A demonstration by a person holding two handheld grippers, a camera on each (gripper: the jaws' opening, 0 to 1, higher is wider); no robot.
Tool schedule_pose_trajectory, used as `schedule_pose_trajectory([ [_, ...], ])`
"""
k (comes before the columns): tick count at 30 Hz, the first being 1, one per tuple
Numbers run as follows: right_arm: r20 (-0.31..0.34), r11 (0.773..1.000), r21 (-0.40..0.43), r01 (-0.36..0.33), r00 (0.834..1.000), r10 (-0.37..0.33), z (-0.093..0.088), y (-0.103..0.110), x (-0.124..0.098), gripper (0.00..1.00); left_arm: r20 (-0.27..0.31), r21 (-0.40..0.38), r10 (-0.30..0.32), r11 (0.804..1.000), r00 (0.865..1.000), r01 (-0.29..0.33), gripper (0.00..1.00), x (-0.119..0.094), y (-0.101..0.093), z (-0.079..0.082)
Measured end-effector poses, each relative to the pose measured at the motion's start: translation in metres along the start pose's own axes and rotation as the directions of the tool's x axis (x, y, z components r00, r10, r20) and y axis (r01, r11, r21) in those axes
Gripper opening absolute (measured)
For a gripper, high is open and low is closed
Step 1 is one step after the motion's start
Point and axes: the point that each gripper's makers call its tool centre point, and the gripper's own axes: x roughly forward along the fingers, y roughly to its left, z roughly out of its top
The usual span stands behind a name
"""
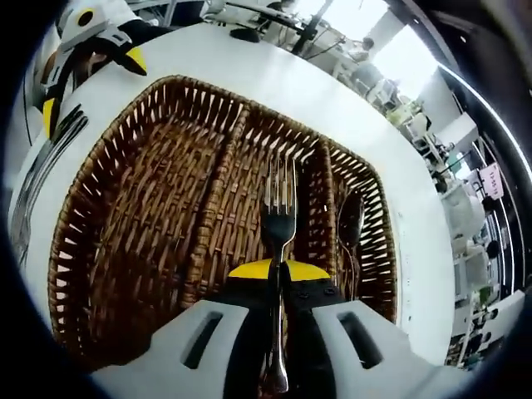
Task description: Arrange the knives, forks, and spoons in their matching storage slots by inserting each utensil handle-first until every utensil is classified and aligned in the correct compartment
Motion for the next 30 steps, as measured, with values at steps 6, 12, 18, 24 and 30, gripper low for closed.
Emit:
schedule_pose_trajectory([
  [6,-0.010,0.999,0.033,-0.016,1.000,0.017,-0.0002,-0.0004,0.0005,0.04,0.010,-0.013,-0.009,1.000,1.000,0.009,0.93,0.0030,-0.0015,0.0007],
  [12,-0.010,0.998,0.059,-0.024,1.000,0.025,-0.0020,-0.0007,0.0010,0.04,0.017,-0.011,-0.011,1.000,1.000,0.012,0.93,0.0024,-0.0028,0.0020],
  [18,-0.016,0.996,0.088,-0.008,1.000,0.010,-0.0024,-0.0005,0.0012,0.04,0.014,-0.018,-0.005,1.000,1.000,0.005,0.93,-0.0004,-0.0007,0.0001],
  [24,-0.077,0.987,0.160,0.024,0.997,-0.012,-0.0038,-0.0021,0.0008,0.05,0.027,-0.033,0.010,0.999,1.000,-0.009,0.92,-0.0032,0.0028,0.0026],
  [30,-0.086,0.993,0.109,0.046,0.996,-0.037,-0.0013,-0.0046,0.0033,0.04,0.024,-0.025,0.001,1.000,1.000,-0.001,0.92,-0.0047,-0.0006,0.0027],
])
